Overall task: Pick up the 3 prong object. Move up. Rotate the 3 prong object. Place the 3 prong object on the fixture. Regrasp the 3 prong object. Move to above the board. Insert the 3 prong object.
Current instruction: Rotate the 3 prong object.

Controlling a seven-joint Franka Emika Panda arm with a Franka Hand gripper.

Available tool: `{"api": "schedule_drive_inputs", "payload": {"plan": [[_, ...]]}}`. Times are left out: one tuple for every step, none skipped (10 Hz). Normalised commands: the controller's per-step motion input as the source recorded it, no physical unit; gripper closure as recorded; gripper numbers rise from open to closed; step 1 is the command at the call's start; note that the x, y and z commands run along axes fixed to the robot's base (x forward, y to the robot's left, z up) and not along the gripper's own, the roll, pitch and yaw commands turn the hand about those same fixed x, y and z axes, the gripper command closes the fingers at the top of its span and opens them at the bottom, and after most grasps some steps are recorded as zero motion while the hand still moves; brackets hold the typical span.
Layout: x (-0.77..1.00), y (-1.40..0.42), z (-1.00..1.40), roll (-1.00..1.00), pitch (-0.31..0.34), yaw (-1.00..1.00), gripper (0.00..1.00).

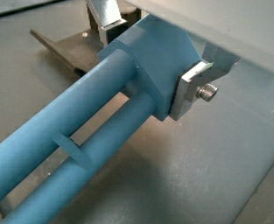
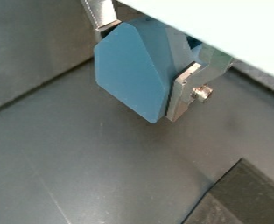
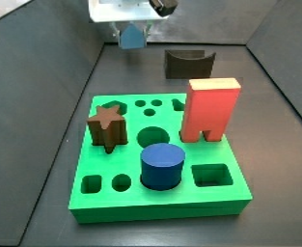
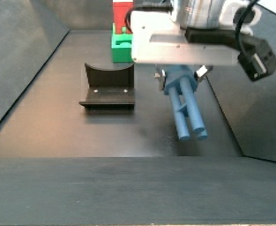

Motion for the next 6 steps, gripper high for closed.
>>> {"api": "schedule_drive_inputs", "payload": {"plan": [[0.05, 0.00, -0.93, 0.16, 0.018, 0.01, 1.00], [0.06, 0.00, -0.81, 0.18, 0.024, 0.01, 1.00], [0.06, 0.00, -0.73, 0.19, 0.028, 0.02, 1.00], [0.05, 0.00, -0.63, 0.20, 0.027, 0.02, 1.00], [0.05, 0.00, -0.59, 0.21, 0.026, 0.02, 1.00], [0.06, 0.00, -0.51, 0.23, 0.018, 0.02, 1.00]]}}
